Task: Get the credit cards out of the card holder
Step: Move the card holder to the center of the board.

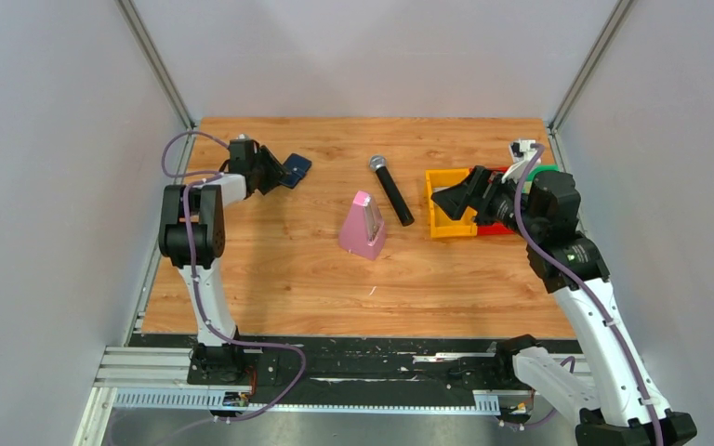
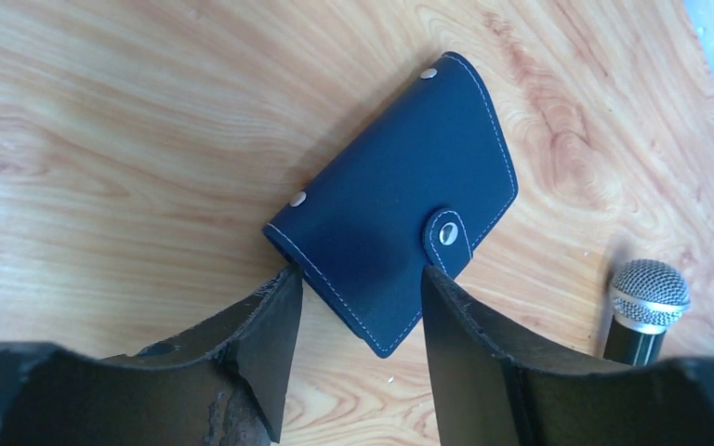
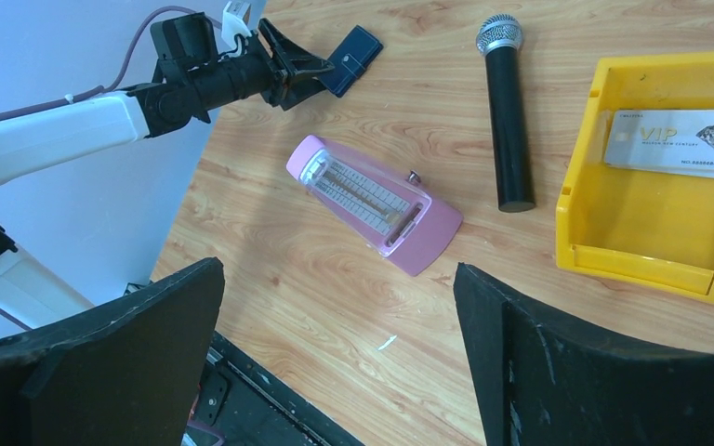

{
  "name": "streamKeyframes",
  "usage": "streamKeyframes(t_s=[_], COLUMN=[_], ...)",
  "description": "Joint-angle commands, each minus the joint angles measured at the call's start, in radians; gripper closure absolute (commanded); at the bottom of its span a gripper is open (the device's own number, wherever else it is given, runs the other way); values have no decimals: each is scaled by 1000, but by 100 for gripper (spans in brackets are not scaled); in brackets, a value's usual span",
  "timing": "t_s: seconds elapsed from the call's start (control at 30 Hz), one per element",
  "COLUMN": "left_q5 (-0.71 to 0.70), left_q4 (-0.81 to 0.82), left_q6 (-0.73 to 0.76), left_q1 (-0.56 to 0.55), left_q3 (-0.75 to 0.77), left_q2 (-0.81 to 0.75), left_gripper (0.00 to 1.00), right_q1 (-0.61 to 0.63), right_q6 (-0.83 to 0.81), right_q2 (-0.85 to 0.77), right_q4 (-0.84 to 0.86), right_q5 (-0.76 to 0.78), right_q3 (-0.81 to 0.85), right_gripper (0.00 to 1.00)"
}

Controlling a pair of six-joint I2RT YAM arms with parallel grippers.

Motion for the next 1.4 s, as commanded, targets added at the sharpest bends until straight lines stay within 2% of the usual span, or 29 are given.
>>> streamKeyframes(t_s=[0.0, 0.1, 0.33, 0.4, 0.57, 0.8, 0.97, 1.13, 1.37], left_q5=[26, 44, 62, 74, 77, 70, 34, 75, 108], left_q4=[46, 60, 53, 58, 64, -53, -150, -210, -344], left_q6=[-39, -46, -25, -23, -21, 24, 42, 63, 78], left_q1=[7, 34, 46, 49, 50, 50, 50, 50, 48], left_q3=[32, 28, -5, -24, -80, -142, -262, -395, -542], left_q2=[48, 54, 19, 0, -67, -199, -357, -497, -780], left_gripper=[44, 52, 96, 100, 100, 100, 100, 100, 100], right_q1=[0, -2, -1, -1, -1, -1, -1, -2, -2], right_q6=[19, 22, 39, 45, 43, 60, 62, 60, 61], right_q2=[-3, -6, -20, -31, -42, -41, -42, -41, -53], right_q4=[49, 50, 37, 37, 28, 5, 4, -5, -20], right_q5=[-6, 1, 12, 12, 23, 5, 2, -18, -32], right_q3=[6, 2, -33, -43, -56, -86, -97, -100, -111], right_gripper=[3, 4, 4, 5, 5, 6, 7, 8, 10])
